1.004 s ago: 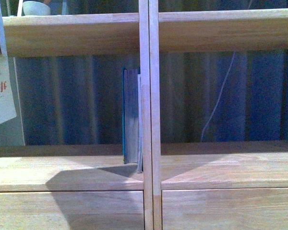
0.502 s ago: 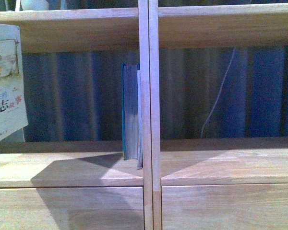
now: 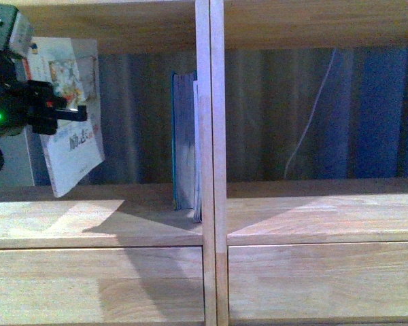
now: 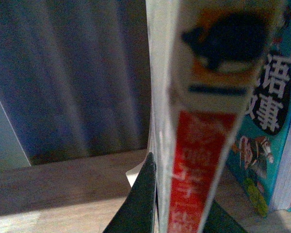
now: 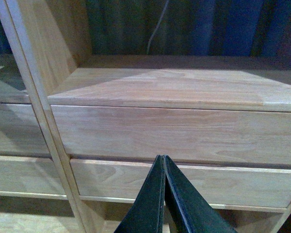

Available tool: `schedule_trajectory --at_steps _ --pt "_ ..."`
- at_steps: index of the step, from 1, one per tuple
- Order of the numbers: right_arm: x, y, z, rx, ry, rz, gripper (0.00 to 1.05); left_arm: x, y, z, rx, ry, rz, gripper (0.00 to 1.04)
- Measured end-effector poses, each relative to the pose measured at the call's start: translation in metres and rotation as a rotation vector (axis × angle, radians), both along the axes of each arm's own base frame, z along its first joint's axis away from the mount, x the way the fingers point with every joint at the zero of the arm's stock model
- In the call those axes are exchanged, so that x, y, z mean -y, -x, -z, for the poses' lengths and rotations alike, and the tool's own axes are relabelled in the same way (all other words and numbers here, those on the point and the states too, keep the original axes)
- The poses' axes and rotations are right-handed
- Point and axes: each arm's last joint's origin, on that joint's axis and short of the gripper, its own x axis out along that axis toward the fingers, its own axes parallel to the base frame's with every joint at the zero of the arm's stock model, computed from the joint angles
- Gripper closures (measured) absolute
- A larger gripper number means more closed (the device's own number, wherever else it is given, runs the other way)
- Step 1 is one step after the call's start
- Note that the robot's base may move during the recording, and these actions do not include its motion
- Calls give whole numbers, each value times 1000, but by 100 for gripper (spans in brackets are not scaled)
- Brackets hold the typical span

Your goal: Organize books on shelf

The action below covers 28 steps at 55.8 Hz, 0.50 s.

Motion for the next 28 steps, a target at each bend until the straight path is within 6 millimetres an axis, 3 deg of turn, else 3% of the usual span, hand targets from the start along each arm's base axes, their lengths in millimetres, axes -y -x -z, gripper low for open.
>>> schedule_trajectory --at_steps 11,28 --pt "0 7 9 0 0 -1 102 17 -18 17 -41 2 -3 98" --pt "0 16 18 0 0 -1 102 35 -43 22 -75 -3 -18 98"
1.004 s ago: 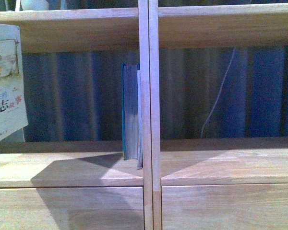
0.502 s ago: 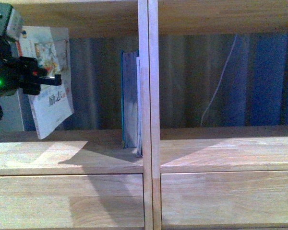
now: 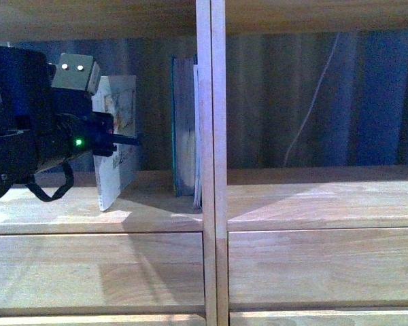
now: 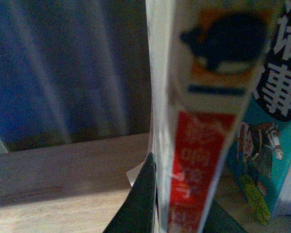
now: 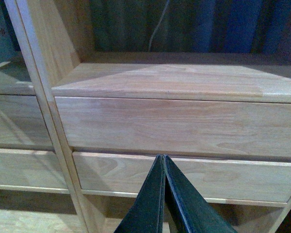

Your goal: Organize books on shelf

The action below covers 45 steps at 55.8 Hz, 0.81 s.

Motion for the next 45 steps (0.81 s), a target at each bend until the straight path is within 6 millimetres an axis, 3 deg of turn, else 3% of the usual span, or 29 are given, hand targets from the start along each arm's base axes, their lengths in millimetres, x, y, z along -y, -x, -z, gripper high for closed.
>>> schedule_trajectory --at_steps 19,32,45 --pt "0 7 8 18 0 1 102 21 -27 -5 -70 -11 7 98" --pt "0 10 8 18 0 1 102 36 -34 -8 -107 -1 16 98" --pt "0 20 13 -12 0 1 102 47 -38 -2 -165 67 53 60"
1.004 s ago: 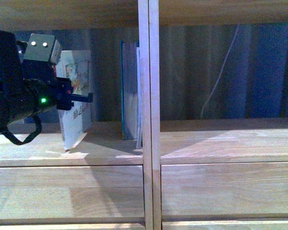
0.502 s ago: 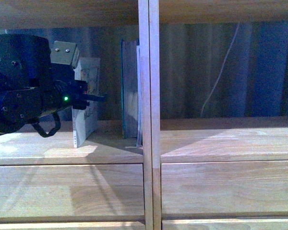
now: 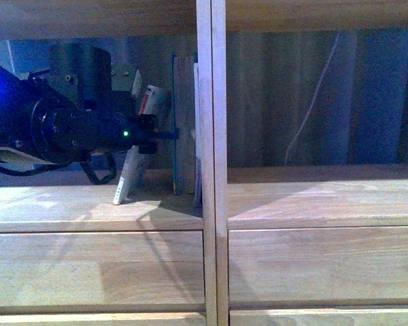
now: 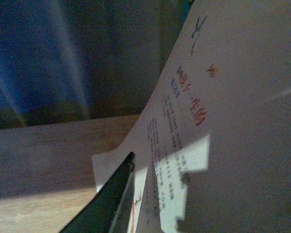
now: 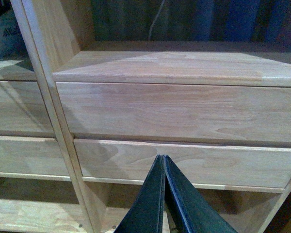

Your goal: Organize books on shelf

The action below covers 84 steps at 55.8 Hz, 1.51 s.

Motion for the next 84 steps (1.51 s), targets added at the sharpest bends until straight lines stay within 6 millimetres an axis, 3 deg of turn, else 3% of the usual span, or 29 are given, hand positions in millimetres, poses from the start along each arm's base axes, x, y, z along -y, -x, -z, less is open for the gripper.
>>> schedule_trajectory --at_steps 19,31,44,47,58,63,67,72,84 --pt "0 3 -2 26 1 2 102 4 5 5 -34 47 19 6" --pt "0 3 -2 26 1 2 102 3 29 5 -107 99 75 7" --pt "0 3 -2 26 1 2 102 -9 70 -4 -150 157 100 7" --pt "0 3 -2 26 1 2 102 -17 85 -10 -136 166 92 7" --pt "0 3 -2 26 1 2 102 -51 172 -41 4 166 94 7" --pt "0 3 -2 26 1 2 102 -69 229 -48 72 164 126 7" --pt "0 3 -2 26 1 2 102 -79 260 -49 106 164 137 7" --pt "0 3 -2 26 2 2 85 -92 303 -42 148 147 145 7" --pt "0 3 -2 26 2 2 49 -106 361 -13 172 117 183 7"
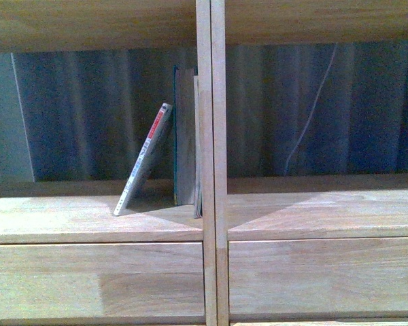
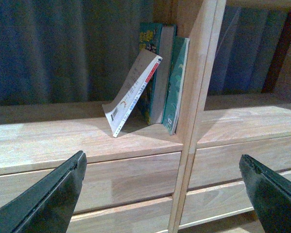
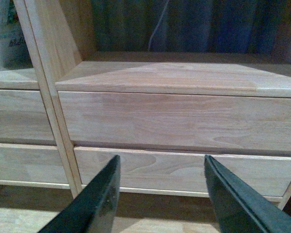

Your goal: Organize books on shelf

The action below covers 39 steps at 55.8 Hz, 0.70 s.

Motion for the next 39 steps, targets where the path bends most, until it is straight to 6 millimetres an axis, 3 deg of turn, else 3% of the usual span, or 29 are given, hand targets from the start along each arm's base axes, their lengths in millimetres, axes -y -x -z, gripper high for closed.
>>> schedule_trajectory --at_steps 9,14,19,37,39 --pt "0 0 0 0 0 0 21 -5 27 26 -40 -10 36 7" --pt "0 0 0 0 0 0 6 -11 36 38 -100 -16 -208 21" --pt "0 0 0 0 0 0 7 -16 38 58 -116 -17 -371 40" --pt "0 0 0 0 0 0 7 -16 39 79 -118 -25 -376 101" --pt "0 0 0 0 0 0 7 -16 38 81 -119 -27 -376 102"
